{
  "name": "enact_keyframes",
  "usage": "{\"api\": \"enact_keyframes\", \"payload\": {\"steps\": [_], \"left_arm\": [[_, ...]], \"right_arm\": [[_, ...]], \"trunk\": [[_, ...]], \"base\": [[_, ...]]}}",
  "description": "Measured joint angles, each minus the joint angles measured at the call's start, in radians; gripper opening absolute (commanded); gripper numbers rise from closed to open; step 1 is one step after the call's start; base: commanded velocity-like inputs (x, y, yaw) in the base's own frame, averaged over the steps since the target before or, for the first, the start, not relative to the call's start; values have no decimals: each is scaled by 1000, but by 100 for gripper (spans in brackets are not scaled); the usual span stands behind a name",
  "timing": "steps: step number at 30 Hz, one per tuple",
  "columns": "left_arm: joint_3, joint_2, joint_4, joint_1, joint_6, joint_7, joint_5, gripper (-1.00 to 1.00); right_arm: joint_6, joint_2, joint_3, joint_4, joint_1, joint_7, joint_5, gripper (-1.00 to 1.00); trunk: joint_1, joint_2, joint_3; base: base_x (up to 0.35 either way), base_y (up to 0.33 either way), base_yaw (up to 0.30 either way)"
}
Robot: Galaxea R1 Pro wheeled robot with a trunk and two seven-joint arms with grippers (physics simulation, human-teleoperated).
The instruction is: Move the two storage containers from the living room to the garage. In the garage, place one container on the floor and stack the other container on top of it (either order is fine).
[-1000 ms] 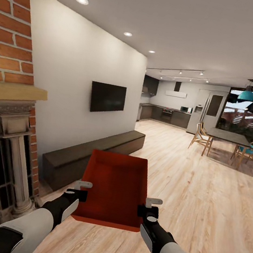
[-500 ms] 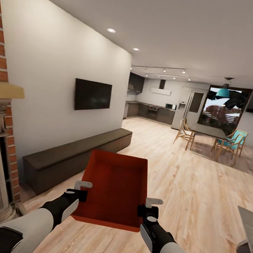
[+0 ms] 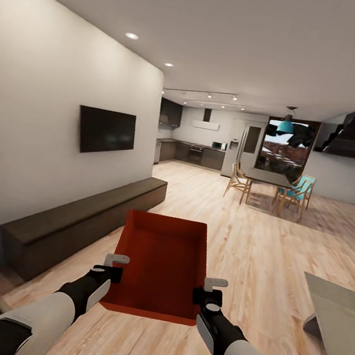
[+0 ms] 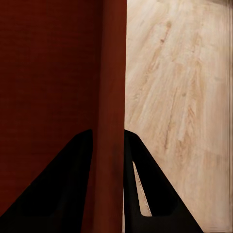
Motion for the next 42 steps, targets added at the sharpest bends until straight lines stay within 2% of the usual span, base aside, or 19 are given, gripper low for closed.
{"api": "enact_keyframes", "payload": {"steps": [42], "left_arm": [[0, 0, 1, 0, 0, 0, 1, -100]], "right_arm": [[1, 0, 0, 0, 0, 0, 0, -100]], "trunk": [[0, 0, 0]], "base": [[0, 0, -241]]}}
